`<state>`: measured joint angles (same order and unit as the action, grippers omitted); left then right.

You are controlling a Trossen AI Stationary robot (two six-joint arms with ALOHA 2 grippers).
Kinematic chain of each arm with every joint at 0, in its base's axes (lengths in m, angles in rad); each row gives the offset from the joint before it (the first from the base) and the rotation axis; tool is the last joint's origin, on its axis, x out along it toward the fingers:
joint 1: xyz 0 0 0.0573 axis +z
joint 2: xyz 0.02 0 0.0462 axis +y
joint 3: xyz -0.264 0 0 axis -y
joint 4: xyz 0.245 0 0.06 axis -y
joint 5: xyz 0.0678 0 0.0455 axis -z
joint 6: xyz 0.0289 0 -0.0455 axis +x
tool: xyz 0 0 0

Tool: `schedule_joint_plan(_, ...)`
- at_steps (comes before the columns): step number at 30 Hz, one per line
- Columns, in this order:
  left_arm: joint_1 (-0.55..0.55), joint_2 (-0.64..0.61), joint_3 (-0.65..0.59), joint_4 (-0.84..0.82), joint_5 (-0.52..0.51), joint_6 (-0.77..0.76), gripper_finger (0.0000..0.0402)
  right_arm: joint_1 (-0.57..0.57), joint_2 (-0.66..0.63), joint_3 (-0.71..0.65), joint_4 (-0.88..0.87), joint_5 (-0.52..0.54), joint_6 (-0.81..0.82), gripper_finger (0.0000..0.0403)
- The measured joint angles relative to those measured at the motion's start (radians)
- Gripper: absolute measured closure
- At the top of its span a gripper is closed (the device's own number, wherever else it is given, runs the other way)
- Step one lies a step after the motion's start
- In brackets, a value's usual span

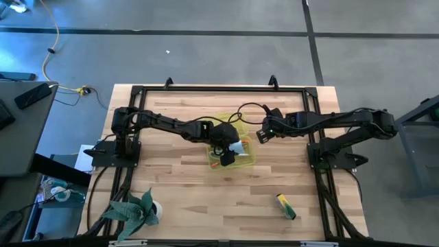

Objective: Pack school essentials
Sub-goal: Put the blue sticky notes into the yellow storage box

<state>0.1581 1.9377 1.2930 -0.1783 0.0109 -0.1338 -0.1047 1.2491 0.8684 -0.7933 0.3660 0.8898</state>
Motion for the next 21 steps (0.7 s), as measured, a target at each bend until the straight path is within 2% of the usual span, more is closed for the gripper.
schedule_joint_plan(21,-0.016,0.000,0.000,0.040,0.003,-0.046,0.0109,0.000,0.000,0.000,0.000,0.000,0.000,0.0279)
